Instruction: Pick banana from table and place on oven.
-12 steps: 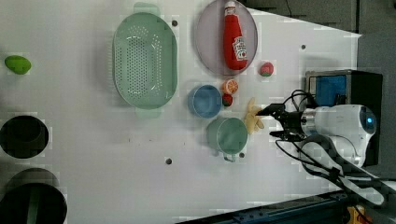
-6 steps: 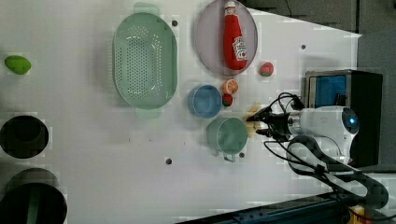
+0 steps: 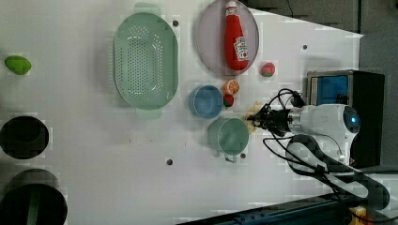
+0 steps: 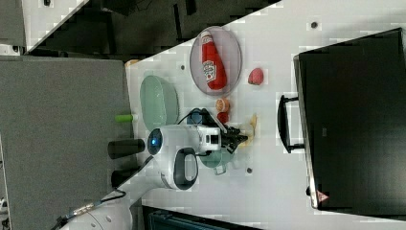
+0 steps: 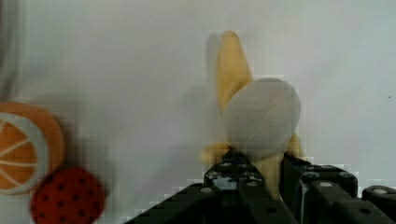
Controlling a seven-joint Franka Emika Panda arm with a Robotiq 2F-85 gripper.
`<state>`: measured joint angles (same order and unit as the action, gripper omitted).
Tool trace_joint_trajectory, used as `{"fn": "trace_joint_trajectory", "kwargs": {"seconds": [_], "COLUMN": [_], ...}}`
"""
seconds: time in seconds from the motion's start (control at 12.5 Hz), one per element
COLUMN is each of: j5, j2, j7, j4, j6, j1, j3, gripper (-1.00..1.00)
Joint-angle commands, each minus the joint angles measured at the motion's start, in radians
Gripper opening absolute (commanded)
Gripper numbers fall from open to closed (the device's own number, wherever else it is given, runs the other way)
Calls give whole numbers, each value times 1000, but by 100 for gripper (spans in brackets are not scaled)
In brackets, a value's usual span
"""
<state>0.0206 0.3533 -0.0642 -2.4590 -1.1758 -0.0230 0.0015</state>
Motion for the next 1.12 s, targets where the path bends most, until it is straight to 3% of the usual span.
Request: {"fn": "trace_joint_trajectory", "kwargs": {"seconds": [0.08, 0.32, 0.64, 0.88, 1.12], "j5": [-13, -13, -13, -13, -11], "j2": [-84, -263, -512, -582, -559], "j7": [-33, -33, -33, -33, -32], "j4": [10, 35, 216, 398, 513], "j6": [25, 191, 652, 918, 999], "j1": [1, 2, 2, 1, -6], "j3": [-15, -14, -11, -19, -66], "gripper": [-62, -62, -62, -62, -62]}}
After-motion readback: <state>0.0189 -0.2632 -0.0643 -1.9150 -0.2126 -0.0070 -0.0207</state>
